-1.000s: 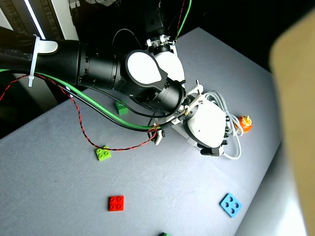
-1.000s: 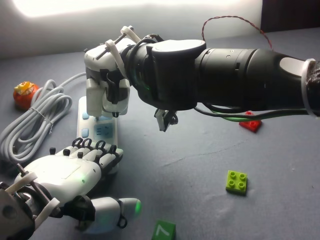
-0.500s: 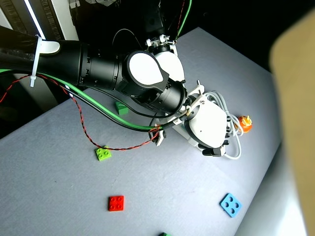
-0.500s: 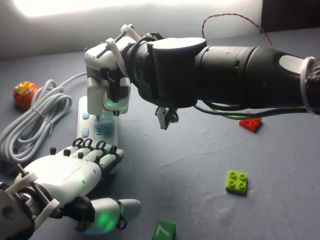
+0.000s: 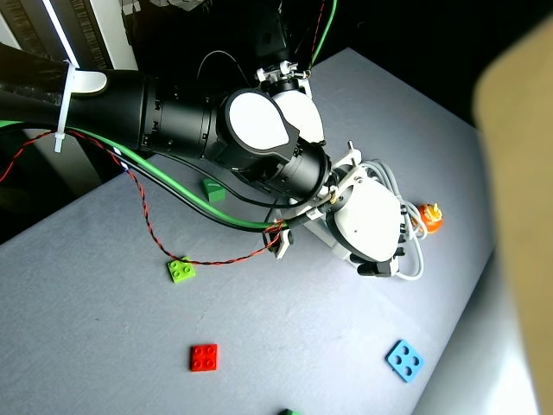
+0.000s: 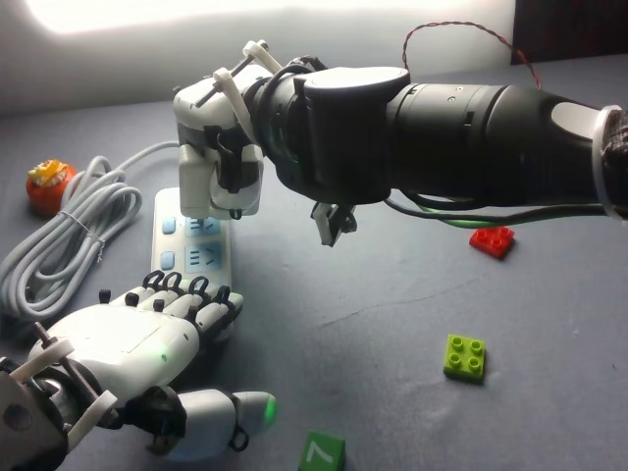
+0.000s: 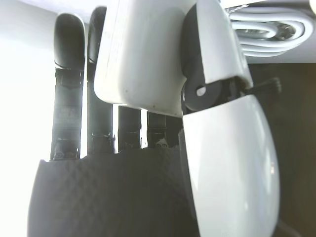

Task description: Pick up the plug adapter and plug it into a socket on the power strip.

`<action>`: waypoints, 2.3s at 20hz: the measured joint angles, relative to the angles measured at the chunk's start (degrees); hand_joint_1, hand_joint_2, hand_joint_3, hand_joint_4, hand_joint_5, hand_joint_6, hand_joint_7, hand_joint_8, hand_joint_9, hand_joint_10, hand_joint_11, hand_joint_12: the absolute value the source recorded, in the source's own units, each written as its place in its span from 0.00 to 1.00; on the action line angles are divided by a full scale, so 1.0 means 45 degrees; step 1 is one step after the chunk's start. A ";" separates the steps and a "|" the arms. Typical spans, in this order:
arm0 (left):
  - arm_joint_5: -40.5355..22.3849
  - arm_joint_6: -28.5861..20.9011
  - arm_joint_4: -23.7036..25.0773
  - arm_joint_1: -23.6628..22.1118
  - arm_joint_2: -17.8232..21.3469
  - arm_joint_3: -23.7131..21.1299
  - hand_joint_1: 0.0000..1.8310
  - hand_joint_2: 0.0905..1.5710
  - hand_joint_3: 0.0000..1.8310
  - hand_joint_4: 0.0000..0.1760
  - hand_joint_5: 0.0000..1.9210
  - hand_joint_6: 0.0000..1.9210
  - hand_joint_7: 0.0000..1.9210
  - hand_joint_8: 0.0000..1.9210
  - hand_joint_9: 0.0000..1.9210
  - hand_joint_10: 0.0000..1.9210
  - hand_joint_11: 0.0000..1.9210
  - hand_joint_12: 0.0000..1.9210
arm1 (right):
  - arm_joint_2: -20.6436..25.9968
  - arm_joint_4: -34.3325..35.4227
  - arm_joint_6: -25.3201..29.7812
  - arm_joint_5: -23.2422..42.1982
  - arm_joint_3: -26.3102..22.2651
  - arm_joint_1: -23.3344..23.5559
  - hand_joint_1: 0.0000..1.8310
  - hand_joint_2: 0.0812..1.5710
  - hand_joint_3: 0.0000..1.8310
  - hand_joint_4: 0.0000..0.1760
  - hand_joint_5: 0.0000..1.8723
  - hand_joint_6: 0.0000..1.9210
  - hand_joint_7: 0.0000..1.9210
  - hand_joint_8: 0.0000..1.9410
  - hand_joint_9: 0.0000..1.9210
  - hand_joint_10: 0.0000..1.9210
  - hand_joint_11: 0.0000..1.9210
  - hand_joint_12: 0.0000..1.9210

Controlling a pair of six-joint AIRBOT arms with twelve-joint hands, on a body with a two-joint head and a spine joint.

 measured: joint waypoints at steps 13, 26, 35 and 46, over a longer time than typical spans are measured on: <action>0.0058 0.0010 0.0029 0.0000 0.0000 0.0029 0.00 0.77 0.00 0.00 0.02 0.01 0.03 0.00 0.02 0.00 0.00 0.00 | 0.0053 0.0049 0.0019 -0.0019 0.0029 0.0019 0.75 0.69 0.00 0.00 0.49 0.53 0.56 0.48 0.46 0.60 0.30 0.68; 0.0136 0.0029 0.0024 -0.0044 0.0000 0.0053 0.00 0.77 0.00 0.00 0.00 0.00 0.02 0.00 0.02 0.00 0.00 0.00 | -0.0068 0.0068 0.0092 0.0092 0.0024 -0.0019 0.75 0.68 0.00 0.00 0.50 0.50 0.56 0.46 0.47 0.60 0.30 0.67; 0.0175 0.0029 0.0024 -0.0058 0.0000 0.0068 0.00 0.77 0.00 0.00 0.01 0.00 0.02 0.00 0.02 0.00 0.00 0.00 | -0.0121 0.0039 0.0107 0.0078 0.0053 -0.0087 0.75 0.69 0.00 0.00 0.50 0.51 0.55 0.47 0.46 0.61 0.30 0.67; 0.0180 0.0053 0.0029 -0.0024 0.0000 0.0083 0.00 0.77 0.00 0.00 0.02 0.00 0.03 0.00 0.02 0.00 0.00 0.00 | -0.0418 -0.0053 -0.0024 -0.0078 0.0131 -0.0097 0.75 0.69 0.00 0.00 0.49 0.53 0.55 0.49 0.45 0.62 0.29 0.68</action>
